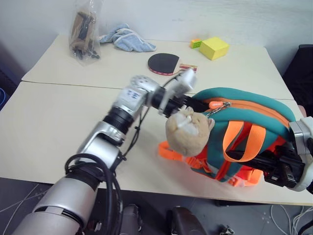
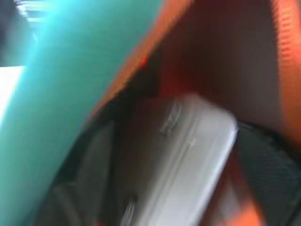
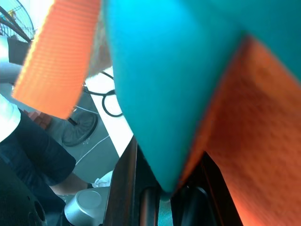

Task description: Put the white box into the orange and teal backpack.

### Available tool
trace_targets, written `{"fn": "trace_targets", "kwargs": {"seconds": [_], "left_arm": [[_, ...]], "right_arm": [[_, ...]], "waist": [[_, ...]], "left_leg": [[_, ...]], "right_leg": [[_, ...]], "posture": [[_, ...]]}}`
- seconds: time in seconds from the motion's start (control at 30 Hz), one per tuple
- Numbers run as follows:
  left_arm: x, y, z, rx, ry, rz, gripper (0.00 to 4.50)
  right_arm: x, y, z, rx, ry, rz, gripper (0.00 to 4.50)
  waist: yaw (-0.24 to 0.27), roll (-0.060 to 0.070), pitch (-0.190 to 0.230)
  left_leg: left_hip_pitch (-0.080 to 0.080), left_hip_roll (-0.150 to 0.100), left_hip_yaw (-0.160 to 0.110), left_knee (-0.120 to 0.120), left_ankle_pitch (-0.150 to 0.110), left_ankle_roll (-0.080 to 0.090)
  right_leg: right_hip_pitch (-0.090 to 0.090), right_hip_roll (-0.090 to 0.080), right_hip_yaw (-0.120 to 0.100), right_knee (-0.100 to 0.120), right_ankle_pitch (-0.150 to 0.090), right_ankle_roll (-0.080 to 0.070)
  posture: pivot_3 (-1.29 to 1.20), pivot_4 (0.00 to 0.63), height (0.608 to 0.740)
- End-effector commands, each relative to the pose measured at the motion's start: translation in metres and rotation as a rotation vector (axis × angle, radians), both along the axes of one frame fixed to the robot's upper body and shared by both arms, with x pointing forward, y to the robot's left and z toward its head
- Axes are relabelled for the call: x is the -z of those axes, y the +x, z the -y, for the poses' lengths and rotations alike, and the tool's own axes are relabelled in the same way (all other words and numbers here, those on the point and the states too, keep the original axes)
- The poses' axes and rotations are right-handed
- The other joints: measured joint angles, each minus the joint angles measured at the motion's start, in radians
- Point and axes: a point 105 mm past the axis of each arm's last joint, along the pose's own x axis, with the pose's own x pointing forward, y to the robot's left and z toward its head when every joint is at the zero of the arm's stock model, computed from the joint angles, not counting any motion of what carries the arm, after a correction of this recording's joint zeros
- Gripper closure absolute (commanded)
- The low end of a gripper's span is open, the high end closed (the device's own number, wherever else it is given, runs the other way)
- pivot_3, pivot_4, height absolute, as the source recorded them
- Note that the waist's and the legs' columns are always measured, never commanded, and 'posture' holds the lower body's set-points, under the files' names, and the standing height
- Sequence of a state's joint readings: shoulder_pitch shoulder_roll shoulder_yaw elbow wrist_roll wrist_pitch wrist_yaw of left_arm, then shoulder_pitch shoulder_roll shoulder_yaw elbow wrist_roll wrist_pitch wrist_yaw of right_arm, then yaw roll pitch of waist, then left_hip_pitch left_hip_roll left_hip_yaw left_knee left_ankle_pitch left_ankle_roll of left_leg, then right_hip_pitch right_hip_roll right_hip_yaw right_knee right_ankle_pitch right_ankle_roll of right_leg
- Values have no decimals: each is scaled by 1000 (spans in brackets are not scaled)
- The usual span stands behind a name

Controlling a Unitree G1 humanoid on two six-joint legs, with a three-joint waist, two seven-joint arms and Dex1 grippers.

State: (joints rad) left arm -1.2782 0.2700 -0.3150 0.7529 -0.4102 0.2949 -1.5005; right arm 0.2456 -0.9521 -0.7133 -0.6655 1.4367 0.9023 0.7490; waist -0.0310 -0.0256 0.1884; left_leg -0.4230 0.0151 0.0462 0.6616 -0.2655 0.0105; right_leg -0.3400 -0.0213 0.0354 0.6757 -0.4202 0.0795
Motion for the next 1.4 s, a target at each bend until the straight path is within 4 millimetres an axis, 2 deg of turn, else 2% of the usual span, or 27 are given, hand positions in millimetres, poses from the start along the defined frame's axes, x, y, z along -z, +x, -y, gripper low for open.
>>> {"fn": "trace_targets", "kwargs": {"seconds": [0.03, 0.17, 0.27, 0.3, 0.37, 0.47, 0.7, 0.8, 0.9, 0.97, 1.07, 1.2, 1.4], "left_arm": [[-42, -3, -30, 20, -101, 25, 12], [-65, -7, -64, -16, -135, -28, 12], [-85, -24, -77, 9, -177, -81, 12], [-85, -30, -77, 20, -167, -91, 12], [-72, -44, -77, 58, -97, -73, 12], [-55, -58, -71, 95, -53, -59, 12], [-39, -63, -44, 78, -17, -97, 12], [-41, -69, -33, 113, -41, -170, 12], [-39, -78, -32, 175, -26, -233, 12], [-29, -78, -28, 168, 18, -216, 12], [-12, -68, -18, 96, 80, -207, 12], [-9, -61, -12, 53, 79, -204, 826], [-9, -54, -10, 20, 67, -174, 2594]], "right_arm": [[-2, -2, -1, 6, 6, 18, 4500], [2, 1, 2, 43, -5, 23, 4500], [2, 3, 2, 55, -3, 24, 4500], [2, 3, 2, 54, -1, 25, 4500], [2, 4, 1, 53, 0, 28, 4500], [3, 5, 0, 58, -4, 31, 4500], [2, 7, -3, 55, 7, 38, 4500], [0, 8, -3, 58, 18, 40, 4500], [1, 10, -4, 60, 17, 40, 4500], [2, 11, -5, 62, 18, 41, 4500], [2, 13, -6, 70, 22, 46, 4500], [4, 13, -7, 81, 22, 45, 4500], [6, 11, -7, 95, 25, 44, 4500]], "waist": [[4, 0, 0], [5, 0, 0], [5, 0, 0], [5, 0, 0], [4, 1, 0], [5, 2, -1], [3, 2, -1], [6, 2, -1], [0, 2, -1], [0, 2, -1], [4, 2, -1], [3, 2, -1], [4, 2, -1]], "left_leg": [[0, 0, 0, 0, 0, 0], [0, -1, -1, 0, 0, 0], [-1, -1, -1, 1, 0, 0], [-1, -1, -2, 1, 0, 0], [-1, -1, -2, 1, 0, 0], [1, -1, -3, 1, 0, 0], [1, -1, -3, 2, 0, 0], [1, -1, -3, 2, 0, 0], [1, -1, -3, 2, 0, 0], [1, -1, -3, 2, 0, 0], [2, -1, -3, 1, 0, 0], [1, -1, -3, 2, 0, 0], [1, -1, -3, 1, 0, 0]], "right_leg": [[0, 0, 0, 0, 0, 0], [1, -3, -1, 1, 0, 0], [1, -3, -1, 2, 0, 0], [1, -3, -2, 2, 0, 0], [2, -3, -2, 2, 0, 0], [4, -3, -2, 1, 0, 0], [4, -3, -2, -1, 0, 0], [4, -2, -2, -1, 0, 0], [4, -2, -2, -1, 0, 0], [4, -2, -2, 0, 0, 0], [4, -2, -2, -1, 0, 0], [4, -2, -1, -1, 0, 0], [4, -2, -2, -1, 0, 0]], "posture": [[0, 150, 740], [0, 150, 740], [0, 150, 740], [0, 150, 740], [0, 150, 740], [0, 150, 740], [0, 150, 740], [0, 150, 740], [0, 150, 740], [0, 150, 740], [0, 150, 740], [0, 150, 740], [0, 150, 740]]}}
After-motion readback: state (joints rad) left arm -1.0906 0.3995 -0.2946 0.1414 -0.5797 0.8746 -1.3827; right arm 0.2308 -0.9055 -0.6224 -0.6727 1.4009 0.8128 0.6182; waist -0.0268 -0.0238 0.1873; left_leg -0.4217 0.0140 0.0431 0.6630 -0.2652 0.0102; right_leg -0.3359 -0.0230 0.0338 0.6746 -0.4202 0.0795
